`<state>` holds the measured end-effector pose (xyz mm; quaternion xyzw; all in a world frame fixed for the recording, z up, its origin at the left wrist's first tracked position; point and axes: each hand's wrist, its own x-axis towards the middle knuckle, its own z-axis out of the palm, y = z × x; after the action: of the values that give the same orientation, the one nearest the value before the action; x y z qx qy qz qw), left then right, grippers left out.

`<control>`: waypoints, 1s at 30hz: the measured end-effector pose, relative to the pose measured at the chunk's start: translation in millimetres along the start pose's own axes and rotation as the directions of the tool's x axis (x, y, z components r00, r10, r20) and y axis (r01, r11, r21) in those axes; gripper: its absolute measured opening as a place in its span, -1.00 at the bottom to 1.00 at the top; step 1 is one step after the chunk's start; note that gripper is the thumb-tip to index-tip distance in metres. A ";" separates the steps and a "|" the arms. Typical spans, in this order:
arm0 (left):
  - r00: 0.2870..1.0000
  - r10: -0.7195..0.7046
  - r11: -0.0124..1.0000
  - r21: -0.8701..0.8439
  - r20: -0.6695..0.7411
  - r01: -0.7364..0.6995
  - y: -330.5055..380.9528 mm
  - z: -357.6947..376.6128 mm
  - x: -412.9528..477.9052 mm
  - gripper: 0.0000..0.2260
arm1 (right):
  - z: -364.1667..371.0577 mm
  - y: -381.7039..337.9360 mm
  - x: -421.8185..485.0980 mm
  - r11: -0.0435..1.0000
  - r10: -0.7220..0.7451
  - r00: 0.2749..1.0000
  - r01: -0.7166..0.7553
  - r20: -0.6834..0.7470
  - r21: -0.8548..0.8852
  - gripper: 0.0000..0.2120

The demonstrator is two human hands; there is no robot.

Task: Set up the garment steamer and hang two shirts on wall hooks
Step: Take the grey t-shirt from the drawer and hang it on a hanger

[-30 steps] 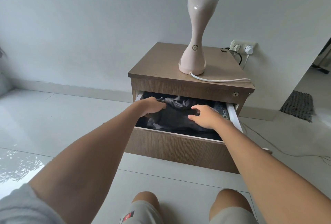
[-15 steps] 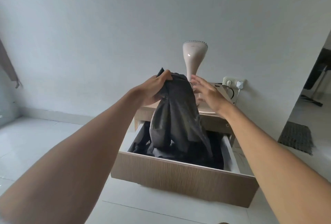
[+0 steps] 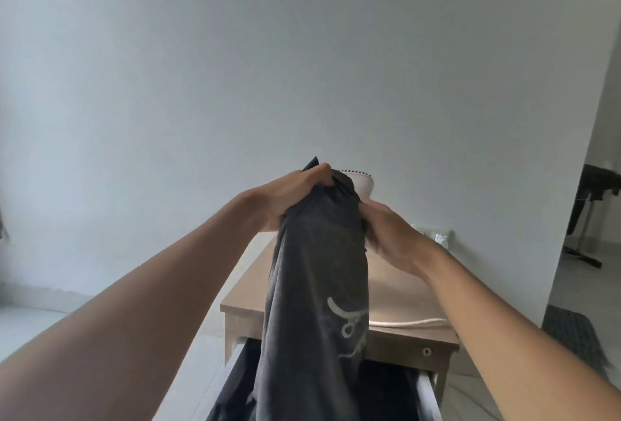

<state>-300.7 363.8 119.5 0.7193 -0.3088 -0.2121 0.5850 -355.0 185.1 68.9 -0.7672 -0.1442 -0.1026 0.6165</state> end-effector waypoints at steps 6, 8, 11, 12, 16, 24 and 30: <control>0.987 -0.040 0.995 0.088 -0.158 0.054 68.1 -46.2 21.9 -0.82 | -52.8 -65.2 48.2 0.981 0.000 0.952 -0.060 -0.305 -0.186 -0.85; 0.980 -0.054 0.984 0.156 -0.191 0.085 104.8 -61.5 21.8 -0.83 | -63.4 -107.6 59.9 0.969 0.003 0.957 -0.075 -0.289 -0.237 -0.86; 0.952 -0.036 0.961 0.251 -0.304 0.117 183.0 -85.0 16.5 -0.81 | -81.0 -192.3 79.4 0.945 0.024 0.959 -0.114 -0.282 -0.308 -0.83; 0.936 -0.023 0.954 0.272 -0.352 0.126 205.8 -92.1 12.9 -0.81 | -85.1 -217.6 83.2 0.940 0.023 0.958 -0.119 -0.286 -0.321 -0.83; 0.898 0.007 0.942 0.305 -0.441 0.143 299.2 -119.4 -4.2 -0.81 | -103.0 -316.5 100.3 0.925 0.024 0.963 -0.123 -0.269 -0.360 -0.83; 0.702 0.161 0.969 0.245 -0.693 0.019 439.8 -137.5 -12.5 -0.86 | -129.5 -471.3 134.9 0.909 -0.030 0.974 -0.067 -0.225 -0.411 -0.89; 0.559 0.193 0.981 0.169 -0.806 -0.096 489.2 -135.4 8.2 -0.86 | -145.8 -517.1 165.7 0.874 -0.145 0.947 -0.013 -0.287 -0.486 -0.82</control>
<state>-300.5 393.4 626.3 0.7374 -0.0719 0.2099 0.6380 -376.5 161.1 630.2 -0.8645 -0.0404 -0.2774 0.4172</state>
